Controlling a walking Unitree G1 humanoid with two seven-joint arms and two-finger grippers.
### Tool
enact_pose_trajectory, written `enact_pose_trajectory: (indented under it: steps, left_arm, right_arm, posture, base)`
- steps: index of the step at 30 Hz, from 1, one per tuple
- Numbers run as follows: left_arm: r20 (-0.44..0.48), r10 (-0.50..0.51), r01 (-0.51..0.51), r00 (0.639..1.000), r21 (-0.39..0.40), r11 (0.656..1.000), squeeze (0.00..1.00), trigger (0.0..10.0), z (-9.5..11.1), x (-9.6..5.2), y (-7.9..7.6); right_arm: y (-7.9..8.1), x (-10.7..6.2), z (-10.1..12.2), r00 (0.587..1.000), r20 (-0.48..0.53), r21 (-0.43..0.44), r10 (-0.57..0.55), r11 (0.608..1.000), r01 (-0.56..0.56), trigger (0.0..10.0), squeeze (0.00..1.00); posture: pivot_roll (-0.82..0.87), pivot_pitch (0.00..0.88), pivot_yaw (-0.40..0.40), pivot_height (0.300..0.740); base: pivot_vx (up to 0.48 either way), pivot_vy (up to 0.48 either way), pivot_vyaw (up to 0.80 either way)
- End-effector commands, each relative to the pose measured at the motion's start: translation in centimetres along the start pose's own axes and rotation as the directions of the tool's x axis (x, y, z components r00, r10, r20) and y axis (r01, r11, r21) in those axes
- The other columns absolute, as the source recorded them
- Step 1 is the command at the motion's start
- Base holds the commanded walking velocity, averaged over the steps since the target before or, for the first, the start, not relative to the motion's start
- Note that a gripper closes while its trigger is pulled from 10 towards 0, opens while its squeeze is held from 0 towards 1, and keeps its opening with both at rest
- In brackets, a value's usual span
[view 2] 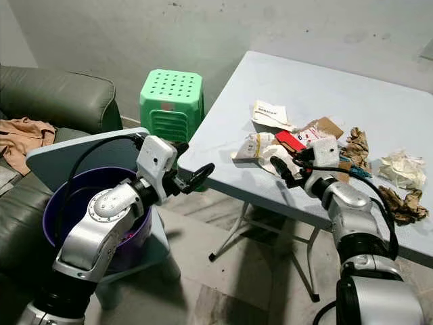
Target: Picking trash to rubbish bin
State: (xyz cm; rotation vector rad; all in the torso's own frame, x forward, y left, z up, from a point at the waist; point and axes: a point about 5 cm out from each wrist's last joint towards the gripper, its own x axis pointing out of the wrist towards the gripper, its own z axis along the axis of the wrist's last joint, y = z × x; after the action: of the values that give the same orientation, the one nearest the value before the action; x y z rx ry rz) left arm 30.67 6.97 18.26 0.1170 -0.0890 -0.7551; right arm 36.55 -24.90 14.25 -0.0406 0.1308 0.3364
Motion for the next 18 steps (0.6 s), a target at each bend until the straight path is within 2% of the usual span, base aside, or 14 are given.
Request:
enact_pose_trajectory:
  steps: [1,13,18]
  left_arm:
    - [0.008,-0.027,0.027,1.0,0.0,1.0,0.0,10.0,0.37,-0.02,-0.54]
    - [0.003,-0.043,0.043,0.999,-0.013,0.999,0.0,10.0,0.45,-0.16,-1.02]
    - [0.003,-0.041,0.041,0.999,-0.016,0.999,0.0,10.0,0.47,-0.19,-1.08]
  right_arm:
    - [-0.92,-0.37,0.37,1.0,0.0,0.052,-0.005,0.999,0.005,10.0,0.0]
    - [-1.13,-0.48,0.18,0.998,-0.038,0.154,0.051,0.987,-0.044,10.0,0.0]
    - [-1.06,-0.48,0.13,0.997,-0.043,0.165,0.068,0.984,-0.06,10.0,0.0]
  posture:
    - [0.09,0.152,-0.082,0.74]
    - [0.09,0.159,-0.088,0.74]
    - [0.09,0.161,-0.089,0.74]
  base:
    - [0.0,0.0,0.0]
    - [0.0,0.0,0.0]
    - [0.0,0.0,0.0]
